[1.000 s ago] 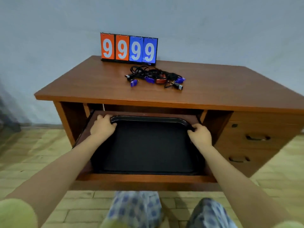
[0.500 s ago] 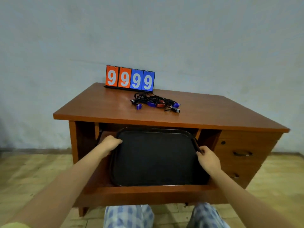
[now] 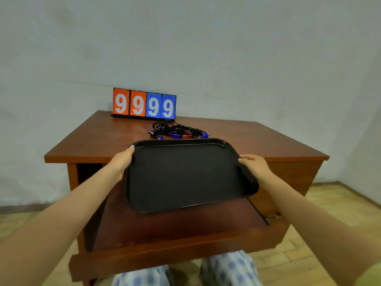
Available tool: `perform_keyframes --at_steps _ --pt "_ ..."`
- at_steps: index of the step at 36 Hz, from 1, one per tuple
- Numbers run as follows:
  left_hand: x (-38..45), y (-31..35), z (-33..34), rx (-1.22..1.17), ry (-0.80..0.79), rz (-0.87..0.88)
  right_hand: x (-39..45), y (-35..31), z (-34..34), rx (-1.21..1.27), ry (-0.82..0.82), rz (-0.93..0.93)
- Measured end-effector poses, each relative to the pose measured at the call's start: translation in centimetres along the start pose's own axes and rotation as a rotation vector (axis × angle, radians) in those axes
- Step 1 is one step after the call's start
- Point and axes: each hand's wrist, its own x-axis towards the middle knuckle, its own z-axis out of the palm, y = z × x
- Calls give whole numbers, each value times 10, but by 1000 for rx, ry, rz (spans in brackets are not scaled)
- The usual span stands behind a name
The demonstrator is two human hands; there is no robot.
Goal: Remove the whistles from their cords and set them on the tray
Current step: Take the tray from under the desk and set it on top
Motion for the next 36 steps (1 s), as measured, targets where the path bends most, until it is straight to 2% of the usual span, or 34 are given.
perform_keyframes --at_steps 4,6,8,13,20,22,25,29,33,36 --pt "12 16 -16 -148 86 -32 26 -22 8 462 -22 158" --pt "19 22 -22 -233 142 -35 32 -32 18 647 -24 162" --pt "27 28 -31 -320 223 -22 39 -47 40 708 -36 129" --pt "46 41 -40 -404 402 -15 48 -85 125 658 -196 110" --pt "65 38 -50 -324 593 -13 52 -121 237 496 -388 19" --pt "73 30 -58 -369 594 32 56 -128 255 432 -400 -34" --pt "85 21 -70 -494 510 115 70 -131 275 352 -414 -75" --pt "97 17 -87 -483 434 134 88 -130 297 249 -507 -109" --pt "113 15 -103 -309 422 97 111 -130 312 97 -558 -148" --pt "125 12 -111 -77 430 87 125 -133 317 13 -576 -193"
